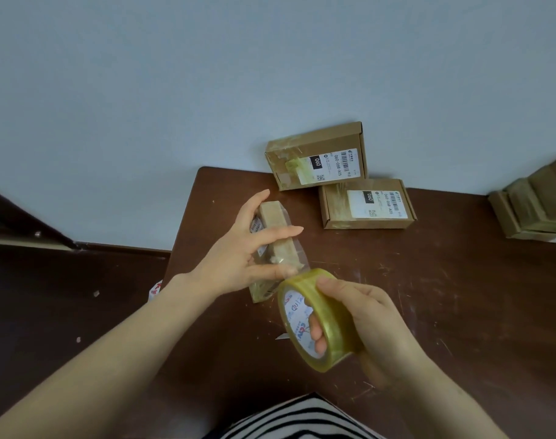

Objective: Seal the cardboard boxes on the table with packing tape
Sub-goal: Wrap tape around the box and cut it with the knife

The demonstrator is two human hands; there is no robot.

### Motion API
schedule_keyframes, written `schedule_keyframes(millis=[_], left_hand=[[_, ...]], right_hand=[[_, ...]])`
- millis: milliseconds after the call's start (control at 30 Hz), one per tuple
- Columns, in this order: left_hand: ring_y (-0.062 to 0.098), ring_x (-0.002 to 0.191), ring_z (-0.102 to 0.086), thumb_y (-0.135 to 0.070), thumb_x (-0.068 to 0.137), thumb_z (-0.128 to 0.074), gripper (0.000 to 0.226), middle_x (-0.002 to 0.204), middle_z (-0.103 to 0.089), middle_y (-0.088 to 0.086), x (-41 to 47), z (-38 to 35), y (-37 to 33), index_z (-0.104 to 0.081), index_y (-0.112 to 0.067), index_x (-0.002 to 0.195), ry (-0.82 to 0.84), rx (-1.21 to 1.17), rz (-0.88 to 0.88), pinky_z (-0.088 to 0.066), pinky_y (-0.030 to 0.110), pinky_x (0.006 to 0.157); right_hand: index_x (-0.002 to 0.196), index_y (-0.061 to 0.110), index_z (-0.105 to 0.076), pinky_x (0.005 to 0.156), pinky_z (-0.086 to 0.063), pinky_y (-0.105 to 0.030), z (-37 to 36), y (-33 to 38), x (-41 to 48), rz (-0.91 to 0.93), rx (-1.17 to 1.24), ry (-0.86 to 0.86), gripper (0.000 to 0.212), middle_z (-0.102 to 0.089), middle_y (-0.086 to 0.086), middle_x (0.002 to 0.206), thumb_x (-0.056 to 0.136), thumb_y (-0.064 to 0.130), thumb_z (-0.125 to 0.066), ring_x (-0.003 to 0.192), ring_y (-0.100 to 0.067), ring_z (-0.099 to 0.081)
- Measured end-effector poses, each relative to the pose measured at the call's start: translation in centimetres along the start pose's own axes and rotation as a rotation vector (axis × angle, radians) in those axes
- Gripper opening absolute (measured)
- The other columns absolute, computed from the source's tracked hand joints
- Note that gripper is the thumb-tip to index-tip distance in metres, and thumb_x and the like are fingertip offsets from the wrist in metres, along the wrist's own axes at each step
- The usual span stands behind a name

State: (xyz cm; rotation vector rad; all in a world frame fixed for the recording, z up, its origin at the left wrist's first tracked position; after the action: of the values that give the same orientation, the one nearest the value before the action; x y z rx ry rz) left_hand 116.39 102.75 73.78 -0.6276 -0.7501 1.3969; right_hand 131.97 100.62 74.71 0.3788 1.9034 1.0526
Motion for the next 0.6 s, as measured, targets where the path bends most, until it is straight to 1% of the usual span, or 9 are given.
schedule_keyframes(millis=[67,167,300,367,433,500,600], left_hand=[[0.003,0.139,-0.015,-0.075,0.066,-0.058,0.057,0.155,0.005,-0.017,0.1,0.2,0.0,-0.048,-0.062,0.120,0.009,0.044,0.008,-0.043,0.038,0.102],[-0.004,0.133,-0.015,-0.075,0.066,-0.057,0.056,0.155,0.005,-0.016,0.2,0.3,-0.5,-0.048,-0.061,0.120,0.001,0.092,-0.012,-0.049,0.041,0.096],[-0.001,0.134,-0.016,-0.073,0.068,-0.056,0.054,0.154,0.005,-0.018,0.4,0.0,-0.6,-0.050,-0.058,0.119,0.015,0.093,-0.023,-0.050,0.042,0.094],[-0.001,0.133,-0.016,-0.073,0.069,-0.056,0.053,0.153,0.004,-0.016,0.4,-0.2,-0.7,-0.050,-0.057,0.119,0.030,0.098,-0.044,-0.051,0.043,0.092],[0.003,0.134,-0.014,-0.078,0.070,-0.051,0.055,0.151,0.004,-0.014,0.5,-0.5,-0.7,-0.047,-0.057,0.122,0.049,0.122,-0.071,-0.052,0.044,0.091],[0.006,0.135,-0.012,-0.082,0.070,-0.046,0.058,0.149,0.005,-0.014,0.6,-0.7,-0.4,-0.044,-0.059,0.123,0.060,0.143,-0.079,-0.050,0.044,0.093],[0.002,0.134,-0.007,-0.082,0.070,-0.046,0.055,0.148,0.009,-0.017,0.8,-1.2,-0.2,-0.042,-0.064,0.122,0.101,0.141,-0.087,-0.044,0.040,0.099]], right_hand=[[0.063,0.006,-0.070,0.042,-0.047,-0.026,0.1,0.1,0.0,0.000,-0.008,0.009,0.037,-0.059,-0.021,0.056,0.092,0.025,-0.056,0.038,-0.024,-0.052],[0.066,0.004,-0.070,0.042,-0.047,-0.026,0.2,0.2,0.0,0.002,0.000,0.015,0.035,-0.059,-0.021,0.056,0.091,0.026,-0.057,0.038,-0.024,-0.052],[0.070,0.001,-0.068,0.044,-0.048,-0.028,0.1,-0.2,0.0,0.021,0.010,0.026,0.035,-0.059,-0.021,0.056,0.081,0.033,-0.060,0.039,-0.024,-0.052],[0.062,0.005,-0.068,0.045,-0.048,-0.028,0.0,-0.6,-0.1,0.040,0.017,0.033,0.035,-0.059,-0.020,0.054,0.078,0.035,-0.059,0.039,-0.022,-0.051],[0.056,0.008,-0.067,0.045,-0.047,-0.027,-0.1,-1.2,0.0,0.056,0.022,0.041,0.036,-0.058,-0.019,0.053,0.079,0.035,-0.058,0.038,-0.021,-0.051],[0.056,0.008,-0.066,0.045,-0.046,-0.027,0.0,-1.8,0.2,0.066,0.035,0.037,0.036,-0.057,-0.019,0.051,0.077,0.035,-0.058,0.037,-0.022,-0.050],[0.056,0.007,-0.066,0.044,-0.045,-0.027,0.3,-2.7,0.7,0.076,0.044,0.024,0.036,-0.056,-0.018,0.049,0.076,0.035,-0.058,0.037,-0.022,-0.048]])
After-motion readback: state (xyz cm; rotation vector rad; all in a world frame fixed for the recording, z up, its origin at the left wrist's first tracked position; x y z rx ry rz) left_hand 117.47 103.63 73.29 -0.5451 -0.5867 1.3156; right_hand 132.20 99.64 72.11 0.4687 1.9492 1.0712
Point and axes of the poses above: each hand's wrist, its own x-axis towards the middle knuckle, its own z-axis out of the back of the hand, y = z × x, the point moved 10 cm from there along x, towards the middle knuckle
